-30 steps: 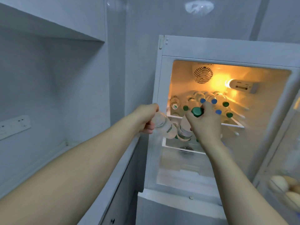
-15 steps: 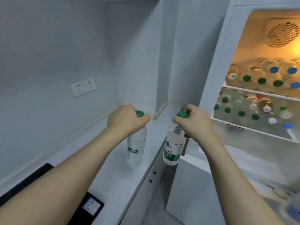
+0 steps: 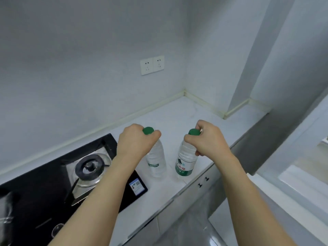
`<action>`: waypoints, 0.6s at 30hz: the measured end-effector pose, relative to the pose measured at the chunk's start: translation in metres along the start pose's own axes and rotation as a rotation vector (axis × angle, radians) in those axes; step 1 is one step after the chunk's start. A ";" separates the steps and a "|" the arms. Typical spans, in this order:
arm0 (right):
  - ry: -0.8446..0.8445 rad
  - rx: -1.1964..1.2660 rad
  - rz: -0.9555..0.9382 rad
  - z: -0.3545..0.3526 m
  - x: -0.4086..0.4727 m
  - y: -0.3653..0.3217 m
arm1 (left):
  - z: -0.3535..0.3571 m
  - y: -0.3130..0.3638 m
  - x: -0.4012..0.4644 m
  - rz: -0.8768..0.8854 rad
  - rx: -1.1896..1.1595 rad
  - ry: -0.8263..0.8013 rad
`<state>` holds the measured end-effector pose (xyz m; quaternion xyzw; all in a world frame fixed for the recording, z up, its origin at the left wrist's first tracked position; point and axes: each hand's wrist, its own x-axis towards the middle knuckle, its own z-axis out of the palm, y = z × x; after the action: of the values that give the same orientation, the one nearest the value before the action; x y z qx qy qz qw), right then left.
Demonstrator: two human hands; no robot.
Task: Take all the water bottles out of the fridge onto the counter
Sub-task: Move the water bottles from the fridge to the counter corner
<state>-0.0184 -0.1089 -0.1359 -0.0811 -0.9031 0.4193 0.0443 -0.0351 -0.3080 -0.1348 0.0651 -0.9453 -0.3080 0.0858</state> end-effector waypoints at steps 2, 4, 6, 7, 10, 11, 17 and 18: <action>-0.050 -0.019 -0.034 0.007 0.010 -0.001 | -0.002 -0.009 0.000 -0.040 0.021 0.032; -0.109 -0.034 -0.061 0.016 0.020 -0.001 | -0.003 -0.018 0.000 -0.079 0.044 0.056; -0.165 -0.031 -0.085 0.026 0.030 -0.001 | -0.004 -0.027 0.001 -0.130 0.061 0.078; -0.193 -0.035 -0.100 0.031 0.034 -0.001 | -0.004 -0.032 0.000 -0.161 0.058 0.095; -0.270 -0.043 -0.144 0.046 0.043 -0.005 | -0.006 -0.045 -0.004 -0.243 0.026 0.133; -0.293 -0.035 -0.158 0.051 0.046 -0.006 | -0.008 -0.049 -0.005 -0.268 0.014 0.142; -0.405 -0.051 -0.255 0.085 0.050 -0.030 | -0.024 -0.078 -0.020 -0.364 -0.045 0.172; -0.422 -0.050 -0.268 0.093 0.049 -0.036 | -0.028 -0.084 -0.024 -0.381 -0.051 0.188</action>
<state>-0.0840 -0.1924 -0.1677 0.1274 -0.9052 0.3949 -0.0919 0.0001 -0.3874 -0.1651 0.2690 -0.8956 -0.3351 0.1153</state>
